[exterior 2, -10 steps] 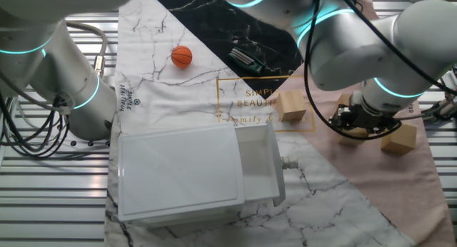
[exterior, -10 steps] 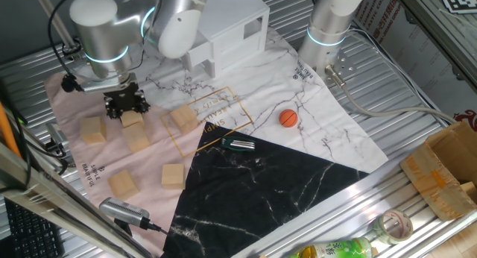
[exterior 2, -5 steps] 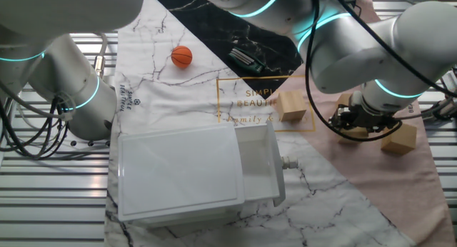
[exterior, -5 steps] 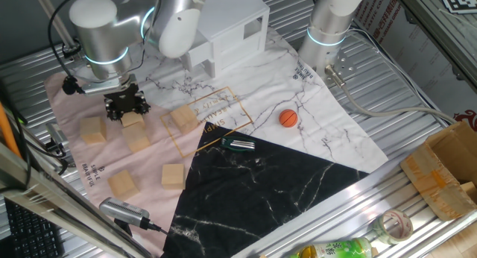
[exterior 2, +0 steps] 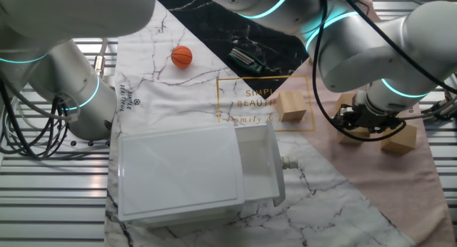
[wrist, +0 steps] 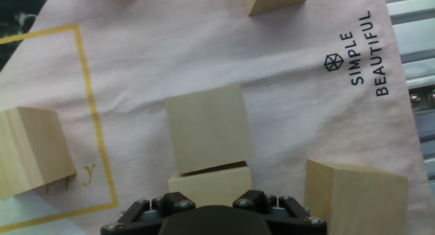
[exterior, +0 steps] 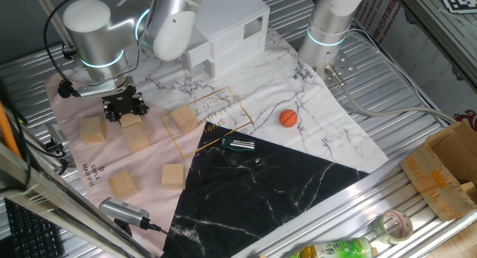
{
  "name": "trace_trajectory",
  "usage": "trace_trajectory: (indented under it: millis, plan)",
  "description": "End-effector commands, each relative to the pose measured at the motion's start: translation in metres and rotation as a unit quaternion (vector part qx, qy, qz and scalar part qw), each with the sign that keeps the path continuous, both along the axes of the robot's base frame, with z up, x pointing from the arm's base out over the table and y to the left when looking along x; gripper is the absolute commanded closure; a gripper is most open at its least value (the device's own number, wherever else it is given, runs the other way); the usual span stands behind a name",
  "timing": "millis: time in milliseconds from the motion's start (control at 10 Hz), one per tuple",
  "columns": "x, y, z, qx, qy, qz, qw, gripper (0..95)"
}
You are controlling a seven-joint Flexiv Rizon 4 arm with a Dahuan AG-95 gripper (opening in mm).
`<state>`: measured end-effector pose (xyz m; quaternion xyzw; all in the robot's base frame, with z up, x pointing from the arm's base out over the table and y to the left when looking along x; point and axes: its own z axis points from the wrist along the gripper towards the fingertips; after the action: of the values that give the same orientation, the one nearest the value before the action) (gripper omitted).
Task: Stack the blocks into a pyramid shape
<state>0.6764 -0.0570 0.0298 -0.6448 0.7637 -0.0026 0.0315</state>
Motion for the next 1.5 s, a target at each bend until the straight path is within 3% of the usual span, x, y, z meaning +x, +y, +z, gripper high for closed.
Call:
trace_trajectory:
  millis: [100, 1500]
  plan:
    - [-0.0009, -0.0001, 0.0003, -0.002, 0.001, -0.001, 1.0, 95.0]
    - [0.0043, 0.0008, -0.0031, -0.001, -0.003, 0.01, 0.9999, 95.0]
